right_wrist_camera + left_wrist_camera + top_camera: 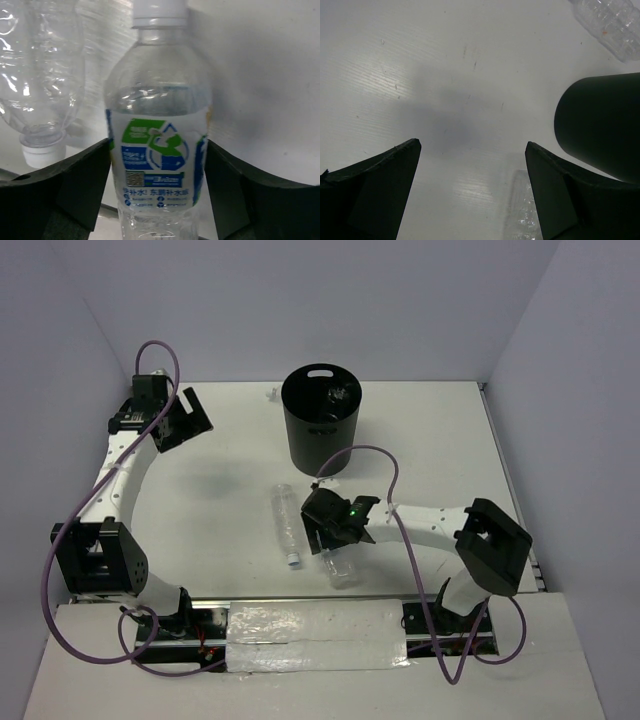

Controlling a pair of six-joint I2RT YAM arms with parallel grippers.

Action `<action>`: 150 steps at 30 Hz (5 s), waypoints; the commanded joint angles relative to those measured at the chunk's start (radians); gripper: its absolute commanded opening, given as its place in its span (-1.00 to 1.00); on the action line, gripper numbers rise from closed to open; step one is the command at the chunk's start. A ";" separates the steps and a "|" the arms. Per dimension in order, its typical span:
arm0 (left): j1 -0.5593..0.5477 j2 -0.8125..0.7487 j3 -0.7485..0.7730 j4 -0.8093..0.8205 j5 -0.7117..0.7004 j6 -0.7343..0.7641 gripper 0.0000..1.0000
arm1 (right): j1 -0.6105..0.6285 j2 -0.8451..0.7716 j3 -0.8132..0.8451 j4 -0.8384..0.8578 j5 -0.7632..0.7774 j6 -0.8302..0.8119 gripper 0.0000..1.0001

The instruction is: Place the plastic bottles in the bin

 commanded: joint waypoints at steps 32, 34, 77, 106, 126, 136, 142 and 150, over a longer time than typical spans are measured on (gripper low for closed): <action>-0.013 -0.080 0.009 -0.053 0.011 0.044 0.99 | -0.209 -0.047 0.633 0.984 0.623 -0.780 0.22; -0.013 -0.079 0.012 -0.070 0.011 0.048 0.99 | -0.215 0.013 0.664 1.006 0.634 -0.790 0.23; -0.016 -0.085 0.045 -0.072 0.007 0.022 0.99 | 0.124 -0.196 0.215 0.118 0.149 -0.016 0.97; -0.016 -0.091 0.030 -0.075 -0.025 0.032 0.99 | 0.122 0.078 0.509 -0.017 0.226 -0.134 -0.09; -0.015 -0.092 0.102 -0.108 -0.021 0.038 0.99 | -0.189 0.030 0.612 1.006 0.683 -0.927 0.07; -0.016 -0.062 0.122 -0.122 -0.026 0.051 0.99 | -0.214 0.229 0.661 1.026 0.663 -0.918 0.12; -0.016 -0.053 0.131 -0.124 -0.012 0.047 0.99 | -0.211 0.231 0.621 0.949 0.648 -0.817 0.44; -0.018 -0.010 0.171 -0.093 0.053 0.004 0.99 | -0.189 0.151 0.567 0.915 0.637 -0.813 0.88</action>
